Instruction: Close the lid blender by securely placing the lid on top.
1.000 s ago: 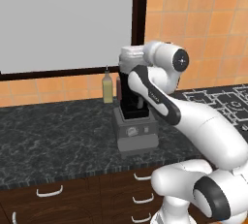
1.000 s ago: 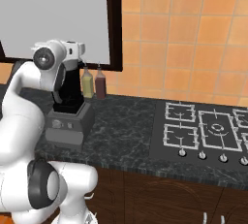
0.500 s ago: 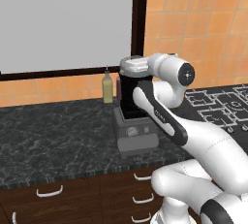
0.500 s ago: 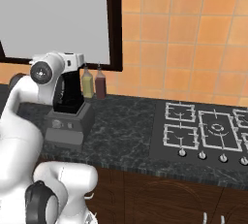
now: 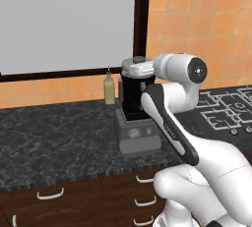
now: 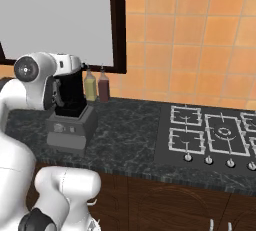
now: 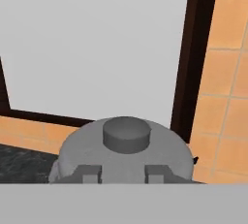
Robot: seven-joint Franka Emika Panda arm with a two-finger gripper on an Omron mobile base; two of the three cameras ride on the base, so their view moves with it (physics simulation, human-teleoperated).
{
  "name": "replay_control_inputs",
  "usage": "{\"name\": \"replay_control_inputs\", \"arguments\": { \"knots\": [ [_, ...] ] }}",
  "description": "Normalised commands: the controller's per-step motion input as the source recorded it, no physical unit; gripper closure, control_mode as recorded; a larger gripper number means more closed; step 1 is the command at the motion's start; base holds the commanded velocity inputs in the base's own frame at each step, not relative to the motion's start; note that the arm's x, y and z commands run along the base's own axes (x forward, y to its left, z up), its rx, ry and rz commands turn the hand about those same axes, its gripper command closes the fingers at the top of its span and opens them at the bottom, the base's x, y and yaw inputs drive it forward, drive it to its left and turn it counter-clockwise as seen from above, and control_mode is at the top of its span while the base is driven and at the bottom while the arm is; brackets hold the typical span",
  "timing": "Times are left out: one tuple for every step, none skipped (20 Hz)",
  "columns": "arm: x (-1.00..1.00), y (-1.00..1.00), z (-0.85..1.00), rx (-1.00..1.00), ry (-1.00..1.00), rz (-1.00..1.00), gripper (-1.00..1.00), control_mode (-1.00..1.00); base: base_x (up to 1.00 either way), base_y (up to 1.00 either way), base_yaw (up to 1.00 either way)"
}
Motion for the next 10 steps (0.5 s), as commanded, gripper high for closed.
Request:
{"name": "replay_control_inputs", "arguments": {
  "knots": [
    [-0.96, -0.30, 0.30, 0.00, 0.00, 0.00, -1.00, -1.00, 0.00, 0.00, 0.00],
    [-0.99, -0.34, 0.33, 0.00, 0.00, 0.00, -1.00, -1.00, 0.00, 0.00, 0.00],
    [-1.00, -0.39, 0.31, 0.00, -0.01, 0.00, -1.00, -1.00, 0.00, 0.00, 0.00],
    [-1.00, -0.39, 0.27, 0.00, 0.00, 0.00, -1.00, -1.00, 0.00, 0.00, 0.00],
    [-0.99, -0.43, 0.26, 0.00, 0.00, 0.00, -1.00, -1.00, 0.00, 0.00, 0.00],
    [-0.94, -0.46, 0.31, 0.00, 0.00, 0.00, -1.00, -1.00, 0.00, 0.00, 0.00],
    [-0.89, -0.54, 0.36, 0.00, 0.00, 0.00, -1.00, -1.00, 0.00, 0.00, 0.00],
    [-0.74, -0.71, 0.41, 0.01, -0.01, -0.03, -1.00, -1.00, 0.00, 0.00, 0.00],
    [-0.64, -0.81, 0.34, 0.03, -0.01, -0.07, -1.00, -1.00, 0.00, 0.00, 0.00],
    [-0.58, -0.89, 0.32, 0.05, -0.01, -0.07, -1.00, -1.00, 0.00, 0.00, 0.00]
  ]
}}
